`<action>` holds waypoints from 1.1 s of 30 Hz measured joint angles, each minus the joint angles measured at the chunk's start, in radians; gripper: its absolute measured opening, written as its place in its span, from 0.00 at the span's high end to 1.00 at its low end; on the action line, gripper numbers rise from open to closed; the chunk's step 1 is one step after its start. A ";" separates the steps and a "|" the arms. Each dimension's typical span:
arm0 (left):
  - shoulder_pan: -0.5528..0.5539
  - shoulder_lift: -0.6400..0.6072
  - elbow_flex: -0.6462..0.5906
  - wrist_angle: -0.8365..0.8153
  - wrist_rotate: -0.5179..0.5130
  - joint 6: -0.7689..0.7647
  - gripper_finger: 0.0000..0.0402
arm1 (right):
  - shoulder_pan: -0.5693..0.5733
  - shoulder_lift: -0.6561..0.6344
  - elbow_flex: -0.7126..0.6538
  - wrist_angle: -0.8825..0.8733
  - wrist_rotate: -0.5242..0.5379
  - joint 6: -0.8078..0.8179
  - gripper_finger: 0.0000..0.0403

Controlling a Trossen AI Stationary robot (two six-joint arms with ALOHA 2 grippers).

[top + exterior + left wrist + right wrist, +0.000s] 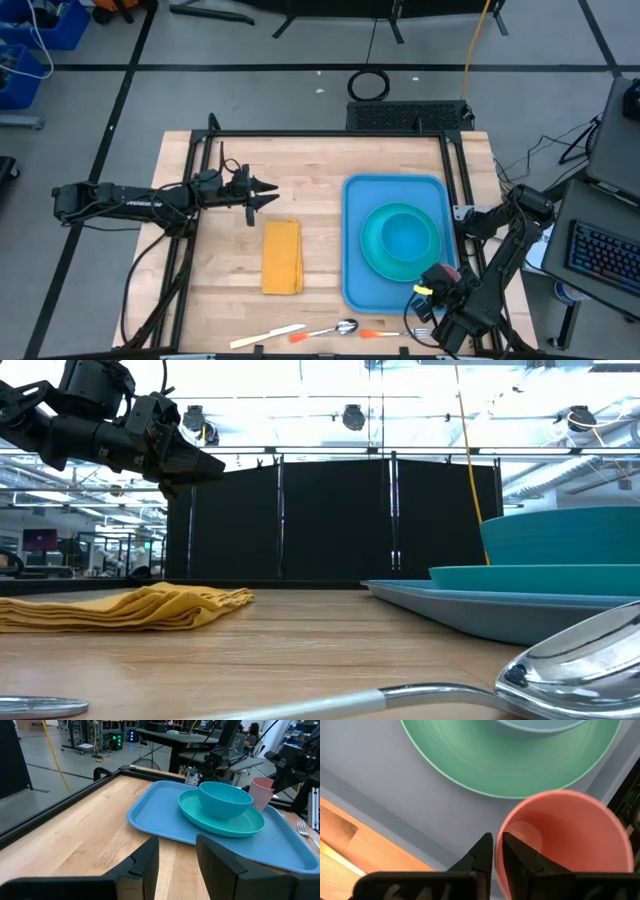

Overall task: Set up tray
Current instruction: Put the pink cup on the tray to the top right of the blue plate, then put the yellow napkin on the tray to the left of the blue plate

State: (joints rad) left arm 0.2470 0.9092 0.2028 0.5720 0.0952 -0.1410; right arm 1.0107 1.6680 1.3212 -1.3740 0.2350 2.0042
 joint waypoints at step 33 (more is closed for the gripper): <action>0.000 0.000 0.000 -0.004 0.000 0.008 0.67 | -0.003 -0.138 0.001 -0.006 0.262 -0.091 0.88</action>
State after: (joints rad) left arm 0.2473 0.9092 0.2024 0.5680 0.0952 -0.1333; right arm 1.0077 1.5301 1.3220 -1.3804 0.4972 1.9134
